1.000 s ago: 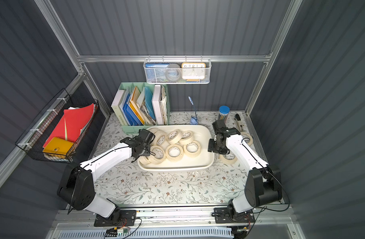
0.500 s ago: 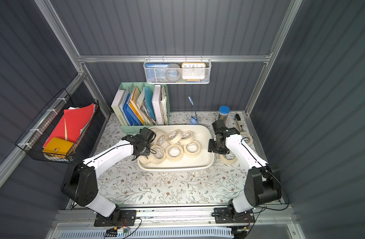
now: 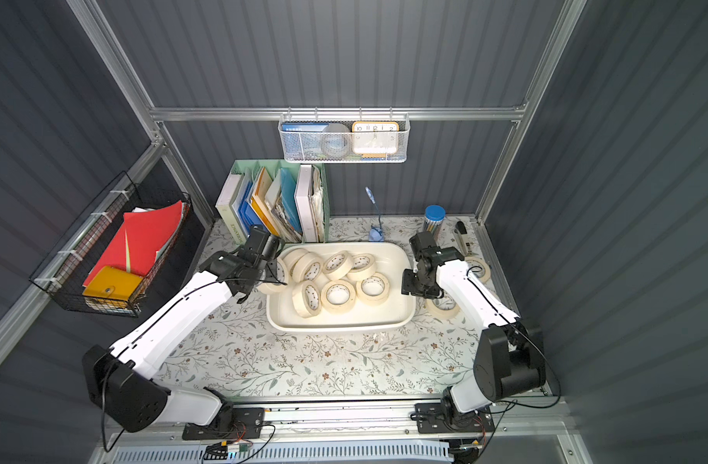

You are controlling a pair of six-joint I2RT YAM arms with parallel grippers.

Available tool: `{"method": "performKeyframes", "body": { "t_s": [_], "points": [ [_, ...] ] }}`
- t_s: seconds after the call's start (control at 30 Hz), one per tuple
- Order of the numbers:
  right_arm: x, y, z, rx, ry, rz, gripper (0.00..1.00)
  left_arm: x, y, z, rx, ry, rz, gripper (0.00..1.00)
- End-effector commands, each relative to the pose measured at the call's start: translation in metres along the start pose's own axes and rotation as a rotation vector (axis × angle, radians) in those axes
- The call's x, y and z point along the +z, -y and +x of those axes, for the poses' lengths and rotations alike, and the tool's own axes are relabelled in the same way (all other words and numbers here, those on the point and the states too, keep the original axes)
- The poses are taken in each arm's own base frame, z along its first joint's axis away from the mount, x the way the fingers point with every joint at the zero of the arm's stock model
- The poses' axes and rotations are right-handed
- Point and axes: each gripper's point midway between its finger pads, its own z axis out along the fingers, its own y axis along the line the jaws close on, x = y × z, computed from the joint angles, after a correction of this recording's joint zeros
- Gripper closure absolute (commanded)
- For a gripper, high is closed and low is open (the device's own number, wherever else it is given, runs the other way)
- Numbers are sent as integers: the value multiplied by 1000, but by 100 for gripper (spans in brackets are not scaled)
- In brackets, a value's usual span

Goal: Take out the art tape in the storage box
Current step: Pick up the art tape from the storage box, then place the art tape at the center of the board.

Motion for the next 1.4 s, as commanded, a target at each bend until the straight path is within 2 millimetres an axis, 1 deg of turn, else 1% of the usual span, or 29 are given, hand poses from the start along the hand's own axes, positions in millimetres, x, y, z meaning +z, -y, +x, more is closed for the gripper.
{"method": "performKeyframes", "body": {
  "t_s": [0.0, 0.07, 0.13, 0.2, 0.33, 0.4, 0.53, 0.63, 0.77, 0.87, 0.97, 1.03, 1.1, 1.17, 1.27, 1.37],
  "points": [
    [-9, -19, -12, -22, 54, -69, 33, -28, -47, -2, -68, 89, -128, 86],
    [-10, -29, -18, -18, 89, -111, 21, -37, -66, 2, -90, 132, -174, 88],
    [-11, -38, -22, -24, 100, -144, 18, -42, -78, 11, -110, 134, -208, 90],
    [-11, -48, -26, -37, 107, -159, 14, -40, -84, 21, -119, 118, -236, 90],
    [-12, -70, -31, -91, 108, -181, 14, -27, -86, 44, -128, 64, -287, 92],
    [-13, -78, -32, -116, 109, -188, 13, -17, -87, 50, -128, 57, -322, 92],
    [-12, -87, -27, -151, 99, -194, 13, 10, -90, 53, -120, 37, -379, 93],
    [-13, -90, -20, -172, 90, -198, 13, 42, -84, 55, -55, -32, -386, 94],
    [-21, -94, -15, -193, 115, -212, 13, 87, -74, 60, 82, -178, -423, 98],
    [-27, -94, -14, -206, 130, -216, 13, 118, -70, 58, 106, -238, -421, 100],
    [-29, -91, -12, -215, 133, -210, 13, 140, -77, 48, 39, -233, -411, 100],
    [-29, -89, -9, -224, 128, -206, 13, 143, -81, 36, -38, -189, -380, 100],
    [-28, -86, -7, -228, 128, -194, 13, 138, -84, 24, -96, -131, -370, 100],
    [-25, -84, -5, -237, 122, -187, 13, 135, -83, 15, -158, -72, -327, 100],
    [-19, -83, -4, -248, 109, -176, 13, 138, -78, 15, -251, -26, -270, 100],
    [-16, -84, -4, -254, 91, -174, 13, 147, -75, 23, -335, 6, -257, 100]
  ]
}}
